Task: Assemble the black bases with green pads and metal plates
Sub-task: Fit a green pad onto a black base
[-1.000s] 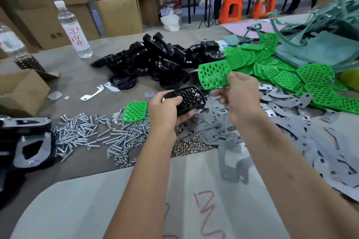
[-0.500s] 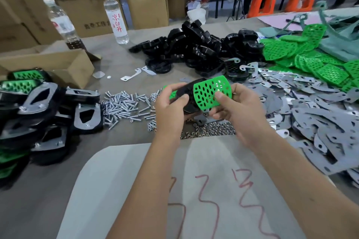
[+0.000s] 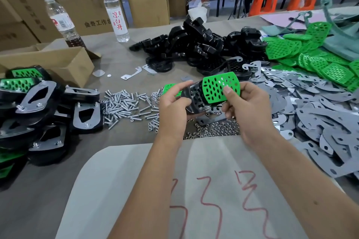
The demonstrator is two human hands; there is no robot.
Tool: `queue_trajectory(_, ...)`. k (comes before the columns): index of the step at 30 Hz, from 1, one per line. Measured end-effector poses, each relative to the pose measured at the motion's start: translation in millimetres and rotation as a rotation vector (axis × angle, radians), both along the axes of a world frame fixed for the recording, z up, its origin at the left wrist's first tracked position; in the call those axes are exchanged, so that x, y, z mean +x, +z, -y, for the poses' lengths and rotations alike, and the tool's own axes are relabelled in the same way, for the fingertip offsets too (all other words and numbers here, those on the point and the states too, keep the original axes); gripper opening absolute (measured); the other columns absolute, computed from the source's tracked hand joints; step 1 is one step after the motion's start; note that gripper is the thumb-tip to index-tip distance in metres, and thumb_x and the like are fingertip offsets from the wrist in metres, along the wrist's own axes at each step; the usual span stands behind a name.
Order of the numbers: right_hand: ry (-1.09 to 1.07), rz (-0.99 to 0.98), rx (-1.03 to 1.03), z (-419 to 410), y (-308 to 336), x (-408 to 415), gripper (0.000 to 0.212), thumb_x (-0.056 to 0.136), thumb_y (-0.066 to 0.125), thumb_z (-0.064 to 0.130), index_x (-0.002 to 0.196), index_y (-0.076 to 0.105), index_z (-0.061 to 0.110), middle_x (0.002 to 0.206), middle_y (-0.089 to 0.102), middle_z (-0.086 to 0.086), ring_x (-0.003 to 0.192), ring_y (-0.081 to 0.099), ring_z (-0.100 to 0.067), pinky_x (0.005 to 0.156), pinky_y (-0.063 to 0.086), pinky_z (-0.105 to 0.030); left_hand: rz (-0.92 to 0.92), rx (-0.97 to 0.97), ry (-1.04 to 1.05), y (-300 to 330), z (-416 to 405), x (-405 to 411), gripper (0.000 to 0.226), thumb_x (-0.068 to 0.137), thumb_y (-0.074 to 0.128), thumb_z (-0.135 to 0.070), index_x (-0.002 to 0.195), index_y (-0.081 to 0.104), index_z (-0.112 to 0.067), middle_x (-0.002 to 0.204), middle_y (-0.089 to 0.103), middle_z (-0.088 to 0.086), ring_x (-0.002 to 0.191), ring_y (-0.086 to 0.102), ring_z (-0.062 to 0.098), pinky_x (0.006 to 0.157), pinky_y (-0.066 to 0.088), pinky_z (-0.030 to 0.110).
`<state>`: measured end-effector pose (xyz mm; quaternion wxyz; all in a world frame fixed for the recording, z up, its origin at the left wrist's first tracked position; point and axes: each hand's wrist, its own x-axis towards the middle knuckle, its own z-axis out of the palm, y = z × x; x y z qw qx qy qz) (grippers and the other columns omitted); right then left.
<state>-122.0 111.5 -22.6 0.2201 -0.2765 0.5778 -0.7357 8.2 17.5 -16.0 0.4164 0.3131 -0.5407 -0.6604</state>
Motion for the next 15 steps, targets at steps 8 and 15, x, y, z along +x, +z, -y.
queue_trajectory(8,0.079,-0.187,0.1,3.2,-4.7,2.0,0.007,0.098,0.07,0.014,0.095,0.068,0.008,0.06,0.069,-0.007,0.039,0.053,-0.016,0.039,0.042,-0.023,0.018,-0.004,0.001,2.5,-2.2,-1.0,0.049,0.09,0.044,0.013,0.122,0.074,-0.009,0.09,0.077,-0.006,0.081,0.077,0.02,0.065,0.064,0.041)
queue_trajectory(15,0.027,-0.203,0.172,4.6,-10.3,-0.5,0.01,0.095,0.075,0.021,0.09,0.071,0.014,0.061,0.071,-0.001,0.037,0.054,-0.013,0.037,0.041,-0.023,0.037,-0.045,0.0,2.9,-4.3,0.2,0.051,0.091,0.043,0.013,0.125,0.073,-0.009,0.082,0.075,-0.015,0.083,0.077,0.019,0.073,0.066,0.049)
